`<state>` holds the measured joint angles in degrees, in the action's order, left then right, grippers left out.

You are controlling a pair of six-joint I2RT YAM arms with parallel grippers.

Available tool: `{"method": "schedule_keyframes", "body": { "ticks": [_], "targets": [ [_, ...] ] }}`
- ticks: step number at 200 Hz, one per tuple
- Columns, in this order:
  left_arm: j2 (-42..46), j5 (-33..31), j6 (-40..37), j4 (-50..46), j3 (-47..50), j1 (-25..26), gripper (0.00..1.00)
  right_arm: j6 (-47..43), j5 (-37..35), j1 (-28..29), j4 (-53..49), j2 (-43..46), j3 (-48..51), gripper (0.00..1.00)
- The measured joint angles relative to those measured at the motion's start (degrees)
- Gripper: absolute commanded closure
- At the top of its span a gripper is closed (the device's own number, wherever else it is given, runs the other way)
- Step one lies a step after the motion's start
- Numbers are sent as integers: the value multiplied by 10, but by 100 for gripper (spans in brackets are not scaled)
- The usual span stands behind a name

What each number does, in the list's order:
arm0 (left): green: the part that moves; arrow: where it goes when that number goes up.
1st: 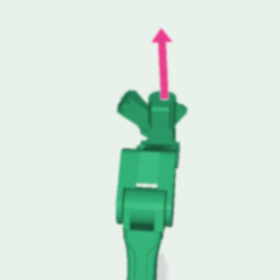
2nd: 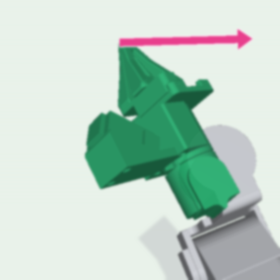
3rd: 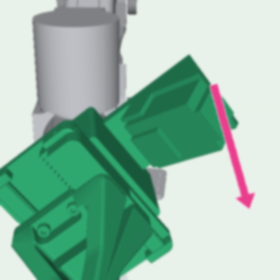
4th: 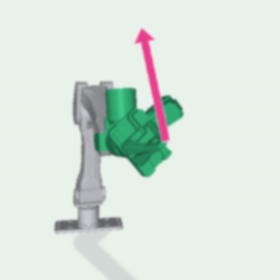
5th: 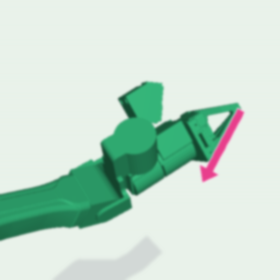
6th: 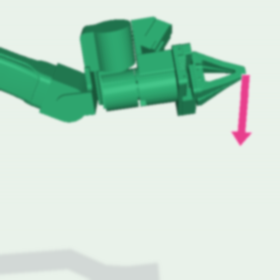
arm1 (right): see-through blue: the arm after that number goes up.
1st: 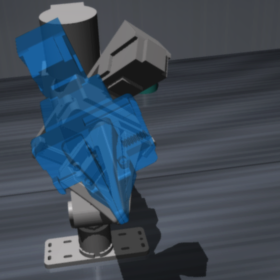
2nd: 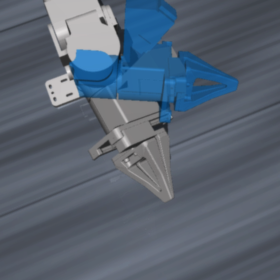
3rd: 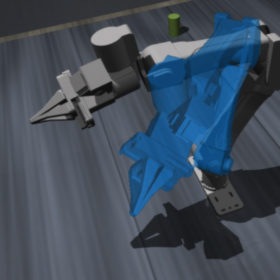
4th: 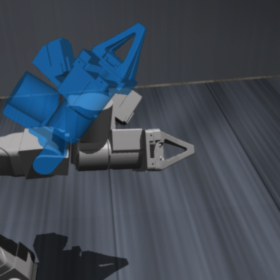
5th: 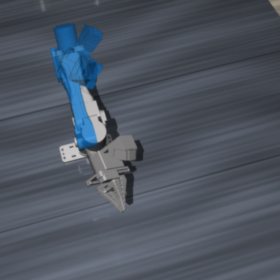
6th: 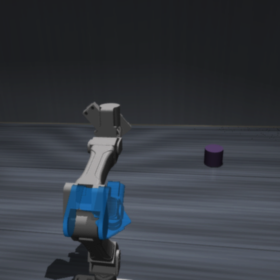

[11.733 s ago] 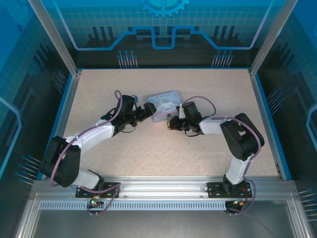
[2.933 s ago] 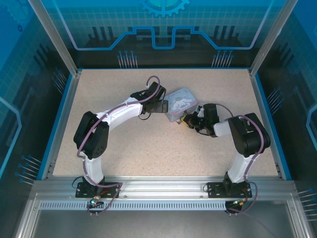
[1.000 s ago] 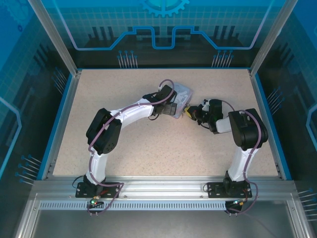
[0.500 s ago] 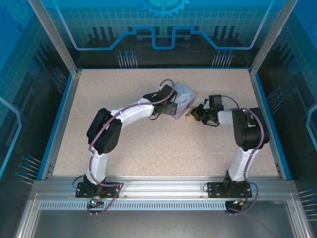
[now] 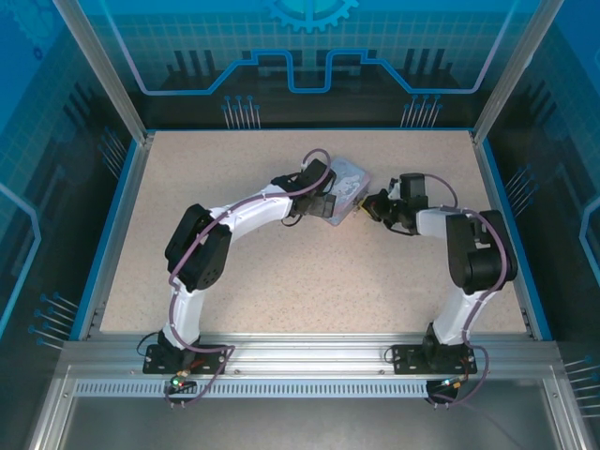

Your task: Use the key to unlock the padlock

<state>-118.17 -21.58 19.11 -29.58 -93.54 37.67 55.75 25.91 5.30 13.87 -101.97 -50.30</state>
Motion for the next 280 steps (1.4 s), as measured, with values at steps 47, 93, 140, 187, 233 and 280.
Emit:
{"method": "schedule_keyframes", "body": {
  "ticks": [47,93,140,187,233,280],
  "targets": [
    [-5,11,0,-43,-28,-3,1,-7,-2,-14,-20,62,58,100],
    [14,35,6,-53,-24,-24,1,-24,5,6,-58,139,95,100],
    [147,65,37,-43,57,-75,1,-32,-12,179,-84,202,97,100],
    [276,74,57,-42,159,-115,1,2,-45,347,-76,133,61,100],
    [361,83,67,-47,228,-142,1,49,-68,438,-29,7,-12,100],
    [403,94,80,-47,259,-146,1,78,-73,473,-8,-79,-80,100]
  ]
}}
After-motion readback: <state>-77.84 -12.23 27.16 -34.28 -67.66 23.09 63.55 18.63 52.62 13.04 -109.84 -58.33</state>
